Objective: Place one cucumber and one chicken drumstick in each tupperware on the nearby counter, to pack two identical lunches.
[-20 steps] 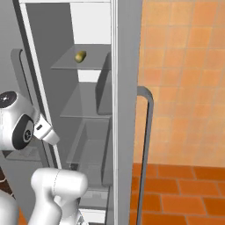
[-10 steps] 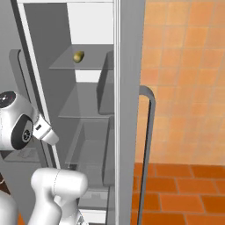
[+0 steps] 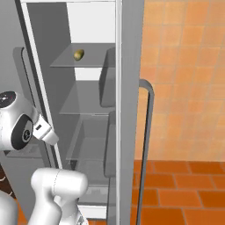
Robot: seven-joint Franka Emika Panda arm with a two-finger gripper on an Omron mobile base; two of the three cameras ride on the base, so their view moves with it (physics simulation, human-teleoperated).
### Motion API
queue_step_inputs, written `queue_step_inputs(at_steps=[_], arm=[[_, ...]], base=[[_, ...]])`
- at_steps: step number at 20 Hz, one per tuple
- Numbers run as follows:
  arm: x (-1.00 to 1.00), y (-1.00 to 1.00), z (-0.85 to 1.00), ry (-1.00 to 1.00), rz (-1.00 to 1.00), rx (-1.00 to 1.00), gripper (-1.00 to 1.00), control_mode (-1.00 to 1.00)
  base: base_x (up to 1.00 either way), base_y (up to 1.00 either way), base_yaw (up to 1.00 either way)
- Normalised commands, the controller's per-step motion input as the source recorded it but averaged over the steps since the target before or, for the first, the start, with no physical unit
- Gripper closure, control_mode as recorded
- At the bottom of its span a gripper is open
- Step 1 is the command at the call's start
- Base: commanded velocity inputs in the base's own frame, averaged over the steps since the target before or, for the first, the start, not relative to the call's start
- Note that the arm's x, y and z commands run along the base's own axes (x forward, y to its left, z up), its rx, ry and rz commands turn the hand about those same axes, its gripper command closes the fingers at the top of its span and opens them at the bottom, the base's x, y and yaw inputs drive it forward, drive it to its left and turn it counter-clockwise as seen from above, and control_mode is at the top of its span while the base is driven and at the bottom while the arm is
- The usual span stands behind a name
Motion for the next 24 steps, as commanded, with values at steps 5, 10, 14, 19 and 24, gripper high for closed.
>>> queue_step_inputs(at_steps=[5,10,14,19,24], arm=[[0.00,0.00,0.00,0.00,0.00,0.00,-1.00,1.00],[0.00,0.00,0.00,0.00,0.00,0.00,-1.00,1.00],[0.00,0.00,0.00,0.00,0.00,0.00,-1.00,1.00],[0.00,0.00,0.00,0.00,0.00,0.00,-1.00,1.00],[0.00,0.00,0.00,0.00,0.00,0.00,-1.00,1.00]], base=[[0.34,-0.50,-0.03],[0.97,-0.31,-0.01],[1.00,0.00,-0.08],[-0.32,0.13,-0.02],[0.50,0.53,0.00]])
